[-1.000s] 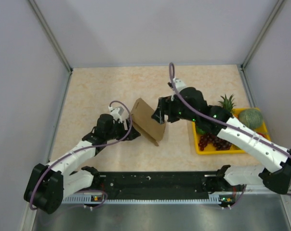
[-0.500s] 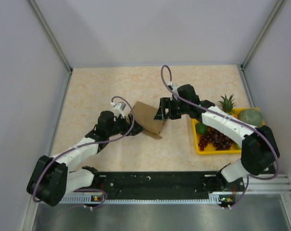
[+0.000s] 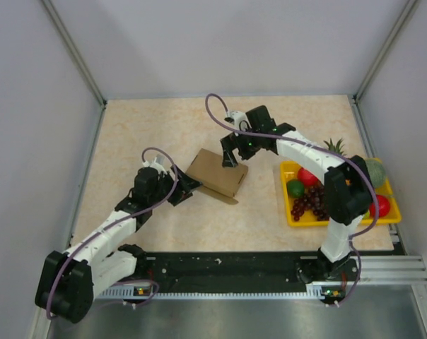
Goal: Fold the paper box
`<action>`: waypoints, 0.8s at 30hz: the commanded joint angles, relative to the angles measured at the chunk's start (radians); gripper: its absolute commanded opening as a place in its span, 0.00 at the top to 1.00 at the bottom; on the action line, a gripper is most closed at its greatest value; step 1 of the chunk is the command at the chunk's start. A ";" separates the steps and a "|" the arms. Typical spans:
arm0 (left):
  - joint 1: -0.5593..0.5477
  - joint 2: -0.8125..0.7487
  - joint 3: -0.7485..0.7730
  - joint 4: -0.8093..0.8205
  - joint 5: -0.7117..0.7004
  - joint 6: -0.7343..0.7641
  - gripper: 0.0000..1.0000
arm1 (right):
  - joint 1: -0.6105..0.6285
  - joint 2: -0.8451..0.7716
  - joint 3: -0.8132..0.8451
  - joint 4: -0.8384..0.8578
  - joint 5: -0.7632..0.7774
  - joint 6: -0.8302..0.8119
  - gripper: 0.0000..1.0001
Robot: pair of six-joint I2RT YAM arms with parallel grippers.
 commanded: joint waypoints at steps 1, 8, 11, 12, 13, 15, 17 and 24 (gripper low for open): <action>0.045 0.009 -0.009 0.022 0.071 -0.074 0.24 | 0.007 0.144 0.148 -0.062 -0.073 -0.175 0.01; 0.050 0.190 -0.001 0.190 0.265 -0.153 0.35 | 0.006 0.256 0.217 -0.079 -0.073 -0.249 0.01; 0.050 0.277 0.034 0.235 0.298 -0.153 0.42 | 0.007 0.270 0.206 -0.084 -0.058 -0.261 0.01; 0.050 0.297 0.048 0.223 0.312 -0.148 0.42 | 0.013 0.274 0.202 -0.084 -0.032 -0.260 0.01; 0.050 0.328 0.060 0.214 0.312 -0.150 0.39 | 0.018 0.276 0.197 -0.081 -0.011 -0.258 0.01; 0.050 0.337 0.062 0.191 0.293 -0.173 0.37 | 0.032 0.273 0.163 -0.058 0.064 -0.263 0.01; 0.050 0.313 0.021 0.203 0.271 -0.202 0.34 | 0.041 0.267 0.133 -0.022 0.103 -0.251 0.01; 0.055 0.308 0.002 0.140 0.236 -0.249 0.27 | 0.046 0.271 0.090 0.015 0.201 -0.228 0.03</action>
